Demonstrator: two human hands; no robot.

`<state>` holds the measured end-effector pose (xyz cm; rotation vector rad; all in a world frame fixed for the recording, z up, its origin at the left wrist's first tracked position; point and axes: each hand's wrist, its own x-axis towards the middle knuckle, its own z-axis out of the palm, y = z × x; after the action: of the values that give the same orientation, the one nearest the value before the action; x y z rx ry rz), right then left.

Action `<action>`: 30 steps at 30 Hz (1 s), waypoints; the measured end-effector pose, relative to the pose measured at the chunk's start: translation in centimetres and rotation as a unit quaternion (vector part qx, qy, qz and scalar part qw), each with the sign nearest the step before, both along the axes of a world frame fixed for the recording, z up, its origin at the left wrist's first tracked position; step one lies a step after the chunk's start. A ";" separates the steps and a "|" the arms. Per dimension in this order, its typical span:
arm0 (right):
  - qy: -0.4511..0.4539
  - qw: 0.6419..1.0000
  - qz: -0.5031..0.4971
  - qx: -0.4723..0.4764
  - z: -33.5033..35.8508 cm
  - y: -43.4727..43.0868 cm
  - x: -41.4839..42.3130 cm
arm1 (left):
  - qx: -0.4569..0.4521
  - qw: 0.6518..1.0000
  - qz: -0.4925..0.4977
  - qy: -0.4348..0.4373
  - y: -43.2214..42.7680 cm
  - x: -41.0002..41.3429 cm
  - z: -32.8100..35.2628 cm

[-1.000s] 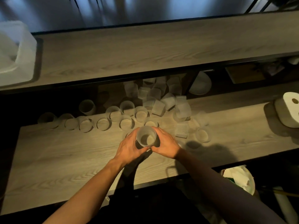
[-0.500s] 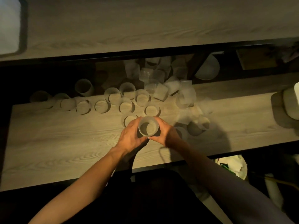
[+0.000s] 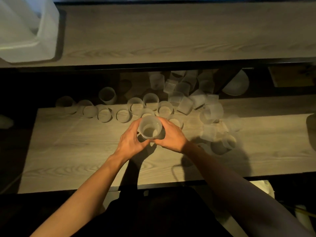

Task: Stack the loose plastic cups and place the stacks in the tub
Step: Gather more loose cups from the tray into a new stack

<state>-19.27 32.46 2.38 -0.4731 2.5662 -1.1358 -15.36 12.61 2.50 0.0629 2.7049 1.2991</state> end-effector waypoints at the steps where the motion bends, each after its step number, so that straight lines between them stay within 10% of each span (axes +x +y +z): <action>1: -0.004 1.000 0.000 0.000 -0.3 -0.2 0.0 | 0.000 1.000 0.000 -0.006 -0.2 0.0 -0.2; 30: -0.013 1.000 -0.026 -0.008 -3.3 0.4 0.2 | 0.016 0.999 -0.008 -0.040 0.1 -0.9 -2.0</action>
<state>-19.10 32.88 -0.95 -0.3938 2.5627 -1.1746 -16.25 12.67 0.54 0.0335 2.6111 1.3121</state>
